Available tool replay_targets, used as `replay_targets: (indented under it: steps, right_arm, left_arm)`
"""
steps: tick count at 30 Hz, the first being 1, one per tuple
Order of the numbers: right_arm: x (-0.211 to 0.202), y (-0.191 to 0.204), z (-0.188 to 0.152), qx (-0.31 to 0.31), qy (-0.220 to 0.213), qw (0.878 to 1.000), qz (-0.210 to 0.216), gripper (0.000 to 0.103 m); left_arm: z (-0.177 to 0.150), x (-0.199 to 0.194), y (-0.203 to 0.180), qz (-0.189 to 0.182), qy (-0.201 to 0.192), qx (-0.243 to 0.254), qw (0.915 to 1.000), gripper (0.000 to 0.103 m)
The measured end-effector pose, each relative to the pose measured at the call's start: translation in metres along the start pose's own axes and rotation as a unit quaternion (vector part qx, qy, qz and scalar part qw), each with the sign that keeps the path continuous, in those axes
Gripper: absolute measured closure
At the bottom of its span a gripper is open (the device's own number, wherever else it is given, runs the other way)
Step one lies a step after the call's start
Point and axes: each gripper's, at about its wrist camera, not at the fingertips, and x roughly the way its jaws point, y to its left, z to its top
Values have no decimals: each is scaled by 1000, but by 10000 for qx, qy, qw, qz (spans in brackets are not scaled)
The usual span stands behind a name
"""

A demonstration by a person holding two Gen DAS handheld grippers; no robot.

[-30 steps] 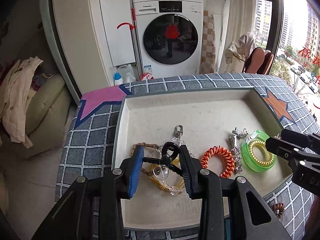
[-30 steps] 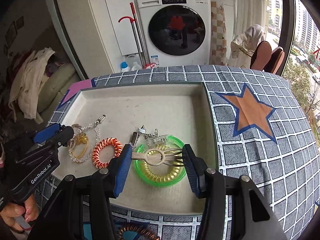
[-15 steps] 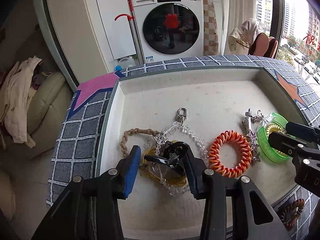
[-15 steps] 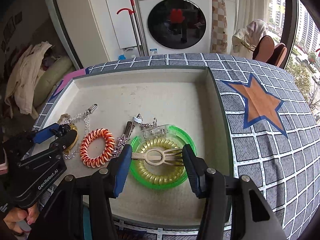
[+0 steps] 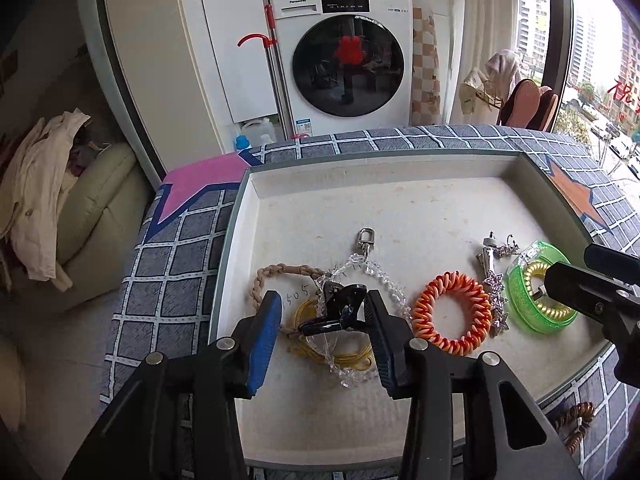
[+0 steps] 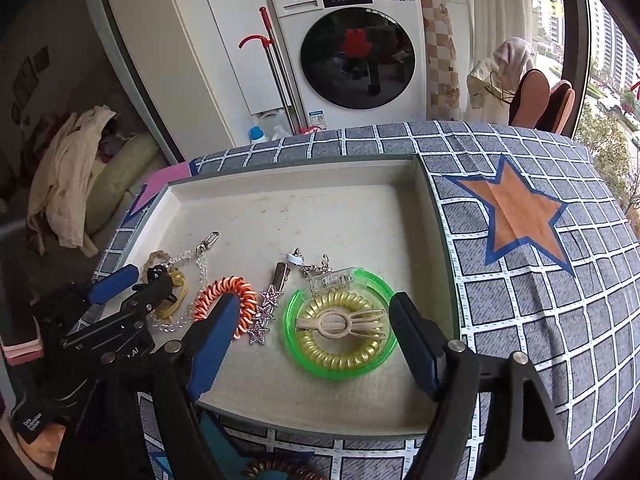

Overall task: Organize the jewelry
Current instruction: 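Open the left tool over the braided bracelet while the right tool releases the beige clip onto the green bangle, then withdraw both tools from the tray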

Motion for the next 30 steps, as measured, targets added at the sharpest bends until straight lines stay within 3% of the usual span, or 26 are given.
replay_targets:
  steps: [19,20,22,24,28,30]
  right_arm:
    - [-20,-5,-1,142,-66,9998,-88,21]
    - [-21,-5,-1,146,-65,9998,-97,21]
    - [-22,-5,-2,168,-38,9998,-109,21]
    - [-24,-5,-3,197,-14,9997,-120,21]
    - [-29,-7,-9,273,16,9994,-193,16]
    - [-34,-9,-12,325,-23,9992,-249,6]
  left_arm:
    - [5,-22,8,-81,-187,-142,9997,40]
    - [5,-25,9,-81,-213,-151,9996,34]
    - [6,-29,12,-18,-260,-202,9995,0]
    - [5,-37,14,-7,-407,-242,9989,0]
    - [-3,-44,17,-120,-328,-303,9989,0]
    - [-8,-49,17,-98,-327,-282,9990,0]
